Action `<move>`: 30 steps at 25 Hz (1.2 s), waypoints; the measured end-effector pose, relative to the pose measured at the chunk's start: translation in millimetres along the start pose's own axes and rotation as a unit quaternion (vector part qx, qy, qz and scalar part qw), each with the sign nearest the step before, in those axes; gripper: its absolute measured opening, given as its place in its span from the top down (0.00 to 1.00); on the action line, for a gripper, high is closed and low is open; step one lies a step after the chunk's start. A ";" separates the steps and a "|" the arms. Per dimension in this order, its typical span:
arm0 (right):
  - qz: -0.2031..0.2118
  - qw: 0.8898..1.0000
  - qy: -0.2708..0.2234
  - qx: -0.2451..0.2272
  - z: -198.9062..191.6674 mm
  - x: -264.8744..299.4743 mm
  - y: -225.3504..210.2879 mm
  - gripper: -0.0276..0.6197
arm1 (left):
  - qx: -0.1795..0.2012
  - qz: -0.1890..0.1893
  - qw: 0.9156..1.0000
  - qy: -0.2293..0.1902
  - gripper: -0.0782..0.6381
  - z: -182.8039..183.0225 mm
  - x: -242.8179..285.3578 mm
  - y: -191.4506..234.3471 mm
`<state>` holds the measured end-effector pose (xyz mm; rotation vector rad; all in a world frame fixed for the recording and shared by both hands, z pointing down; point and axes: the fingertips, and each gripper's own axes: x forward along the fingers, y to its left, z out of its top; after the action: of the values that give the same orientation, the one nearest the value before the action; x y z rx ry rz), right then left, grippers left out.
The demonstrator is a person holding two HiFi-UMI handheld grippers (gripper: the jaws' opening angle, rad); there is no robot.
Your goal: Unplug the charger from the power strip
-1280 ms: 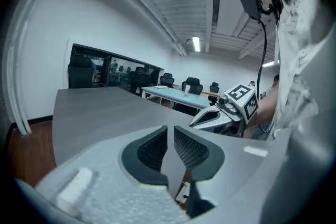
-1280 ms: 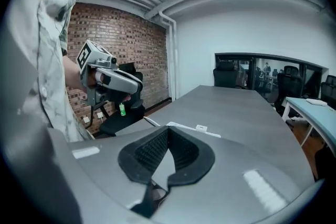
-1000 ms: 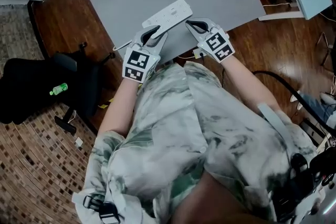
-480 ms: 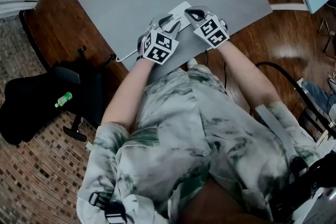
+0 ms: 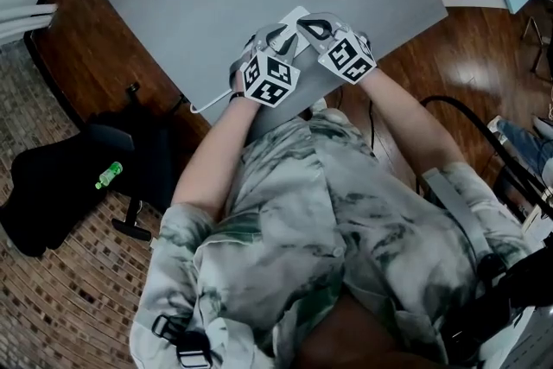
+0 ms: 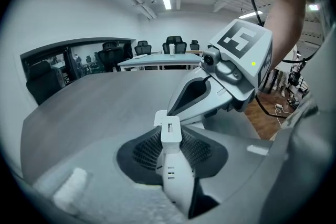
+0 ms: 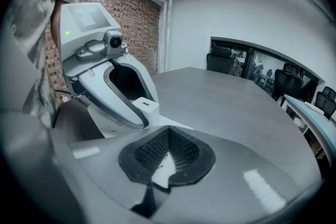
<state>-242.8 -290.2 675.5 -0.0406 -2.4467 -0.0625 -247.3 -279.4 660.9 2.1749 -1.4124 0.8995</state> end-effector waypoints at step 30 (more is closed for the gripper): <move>0.004 1.000 -0.025 0.001 -5.1 11.5 9.4 0.95 | -0.046 0.014 0.995 -0.091 0.75 65.9 -41.9 37.5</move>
<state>-248.0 -280.9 687.1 -0.0510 -2.4971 -0.0560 -273.6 -308.9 583.9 2.2178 -1.5394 0.6448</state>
